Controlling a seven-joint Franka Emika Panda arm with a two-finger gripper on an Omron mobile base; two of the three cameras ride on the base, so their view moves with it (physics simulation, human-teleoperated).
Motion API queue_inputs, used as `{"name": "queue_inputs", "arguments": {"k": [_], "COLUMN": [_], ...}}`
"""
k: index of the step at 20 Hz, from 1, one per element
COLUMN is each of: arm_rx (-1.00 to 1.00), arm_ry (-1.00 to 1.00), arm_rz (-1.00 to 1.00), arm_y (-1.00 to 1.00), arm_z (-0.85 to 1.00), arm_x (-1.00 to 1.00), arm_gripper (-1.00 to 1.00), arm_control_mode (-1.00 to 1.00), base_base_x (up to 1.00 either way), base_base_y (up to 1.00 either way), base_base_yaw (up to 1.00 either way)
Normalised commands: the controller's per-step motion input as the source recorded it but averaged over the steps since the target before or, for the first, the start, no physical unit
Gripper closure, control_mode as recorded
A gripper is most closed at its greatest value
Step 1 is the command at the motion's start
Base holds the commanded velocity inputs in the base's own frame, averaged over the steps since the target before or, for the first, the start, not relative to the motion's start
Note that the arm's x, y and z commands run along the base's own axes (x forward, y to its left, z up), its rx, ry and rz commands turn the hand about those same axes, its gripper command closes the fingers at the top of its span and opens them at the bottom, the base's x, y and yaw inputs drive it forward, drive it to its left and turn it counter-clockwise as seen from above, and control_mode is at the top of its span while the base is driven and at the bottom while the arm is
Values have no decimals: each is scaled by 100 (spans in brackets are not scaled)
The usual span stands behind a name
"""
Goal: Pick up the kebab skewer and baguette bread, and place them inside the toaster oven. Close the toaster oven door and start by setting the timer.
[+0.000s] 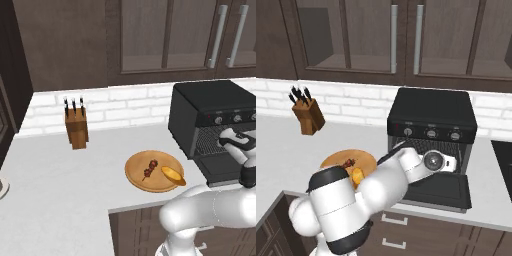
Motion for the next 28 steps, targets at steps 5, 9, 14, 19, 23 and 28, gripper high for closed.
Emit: {"name": "queue_inputs", "arguments": {"k": [5, 9, 14, 19, 23, 28], "arm_rx": [0, 0, 0, 0, 0, 0], "arm_ry": [14, 14, 14, 15, 14, 7], "arm_rz": [0, 0, 0, 0, 0, 0], "arm_y": [-31, -24, -21, -23, -24, -28], "arm_z": [-69, -69, -64, -67, -69, -48], "arm_x": [-69, -69, -62, -66, -73, -64], "arm_gripper": [-100, -100, -100, -100, -100, -100], "arm_control_mode": [-100, -100, -100, -100, -100, -100], "base_base_x": [0, 0, 0, 0, 0, 0], "base_base_y": [0, 0, 0, 0, 0, 0], "base_base_yaw": [0, 0, 0, 0, 0, 0]}}
